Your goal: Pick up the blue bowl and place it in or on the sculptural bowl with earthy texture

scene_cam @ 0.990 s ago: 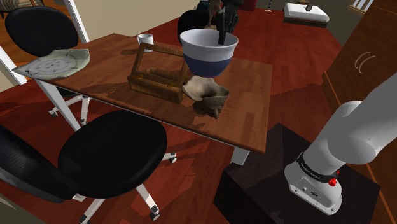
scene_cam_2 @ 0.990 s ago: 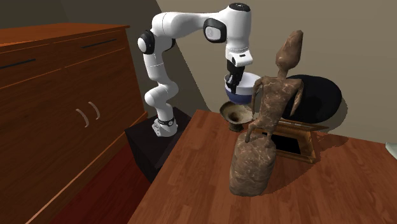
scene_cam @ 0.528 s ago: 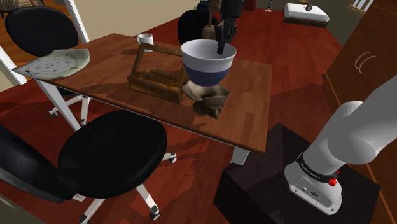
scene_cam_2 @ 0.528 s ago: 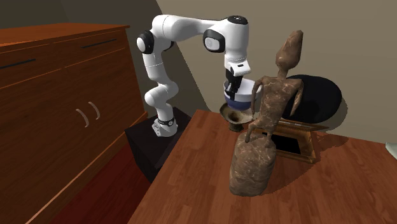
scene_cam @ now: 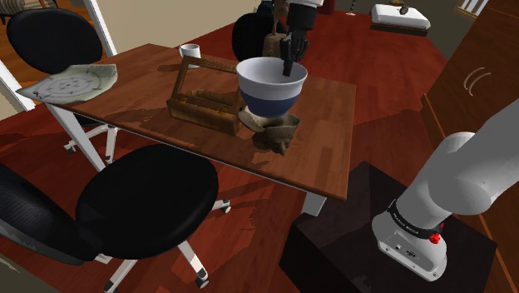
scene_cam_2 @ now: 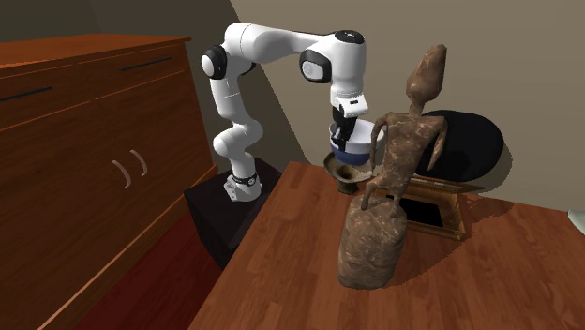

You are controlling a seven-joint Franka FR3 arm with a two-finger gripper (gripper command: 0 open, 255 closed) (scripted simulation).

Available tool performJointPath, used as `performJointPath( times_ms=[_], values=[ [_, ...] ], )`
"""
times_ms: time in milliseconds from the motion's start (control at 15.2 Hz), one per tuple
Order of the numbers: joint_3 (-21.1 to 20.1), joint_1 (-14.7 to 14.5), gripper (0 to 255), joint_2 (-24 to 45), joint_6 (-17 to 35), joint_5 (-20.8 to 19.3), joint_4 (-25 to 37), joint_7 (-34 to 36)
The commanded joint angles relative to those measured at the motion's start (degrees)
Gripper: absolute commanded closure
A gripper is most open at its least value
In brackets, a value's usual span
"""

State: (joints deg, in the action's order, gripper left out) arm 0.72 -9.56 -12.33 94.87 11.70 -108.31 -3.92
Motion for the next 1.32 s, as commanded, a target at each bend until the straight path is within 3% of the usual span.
performJointPath(
  times_ms=[0, 66, 132, 462, 726, 1254],
  values=[
    [0.0, 0.0, 255, -0.03, 0.03, 0.01, 0.01, -0.01],
    [0.0, 0.0, 255, -0.03, 0.03, 0.01, 0.01, -0.01],
    [0.0, 0.0, 0, -0.02, 0.04, 0.01, 0.01, -0.01],
    [0.0, 0.0, 0, -0.03, 0.03, 0.01, 0.01, -0.01],
    [0.88, 0.46, 0, 1.64, -7.41, -0.18, 9.0, 0.18],
    [0.88, 0.46, 0, 1.64, -7.41, -0.18, 9.0, 0.18]
  ],
)
